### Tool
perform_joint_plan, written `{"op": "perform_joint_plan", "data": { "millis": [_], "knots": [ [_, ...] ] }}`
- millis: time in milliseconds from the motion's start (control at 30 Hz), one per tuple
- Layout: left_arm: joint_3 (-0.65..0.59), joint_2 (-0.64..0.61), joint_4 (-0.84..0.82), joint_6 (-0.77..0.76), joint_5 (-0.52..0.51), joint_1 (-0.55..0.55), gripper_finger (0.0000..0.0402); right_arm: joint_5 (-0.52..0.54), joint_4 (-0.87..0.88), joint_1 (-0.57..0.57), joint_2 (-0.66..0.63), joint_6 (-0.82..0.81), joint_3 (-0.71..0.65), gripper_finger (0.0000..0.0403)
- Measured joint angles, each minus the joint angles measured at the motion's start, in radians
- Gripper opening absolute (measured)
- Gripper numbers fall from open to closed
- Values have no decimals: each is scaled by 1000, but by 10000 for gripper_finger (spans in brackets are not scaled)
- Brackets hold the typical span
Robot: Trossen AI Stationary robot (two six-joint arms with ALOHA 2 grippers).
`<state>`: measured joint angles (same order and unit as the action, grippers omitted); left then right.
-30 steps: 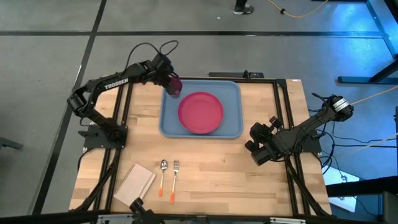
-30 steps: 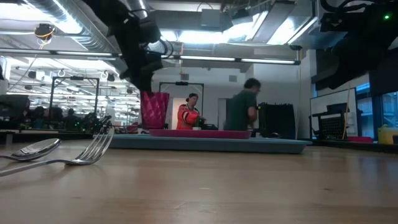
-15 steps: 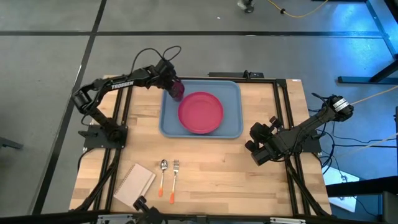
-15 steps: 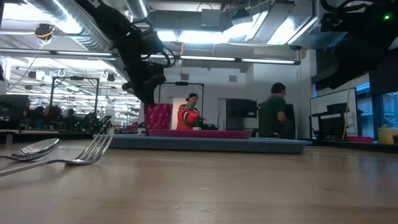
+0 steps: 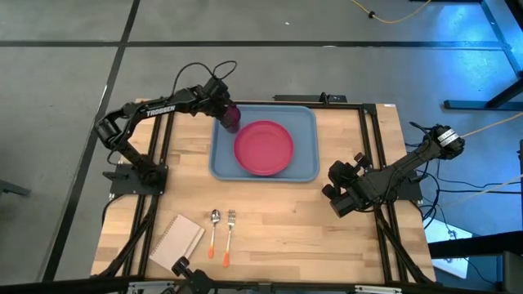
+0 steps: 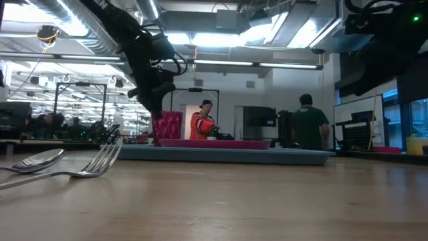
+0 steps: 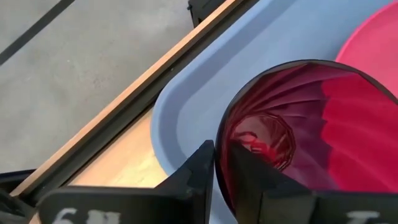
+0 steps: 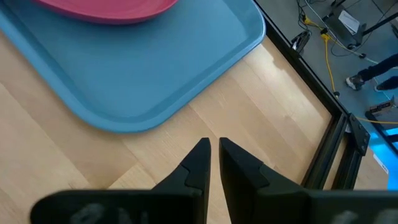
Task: Pick and place plate/cup/fork/spoon on tray
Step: Put the red glass on the blue serving tray to the top left of the pink plate
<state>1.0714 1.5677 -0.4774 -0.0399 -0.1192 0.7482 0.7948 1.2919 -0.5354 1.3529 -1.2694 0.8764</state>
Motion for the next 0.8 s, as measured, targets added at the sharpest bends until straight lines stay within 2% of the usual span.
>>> {"op": "perform_joint_plan", "data": {
  "millis": [800],
  "knots": [
    [1,0,-1,23,1,-2,40,-1,0,0,0,0,0,39]
  ]
}}
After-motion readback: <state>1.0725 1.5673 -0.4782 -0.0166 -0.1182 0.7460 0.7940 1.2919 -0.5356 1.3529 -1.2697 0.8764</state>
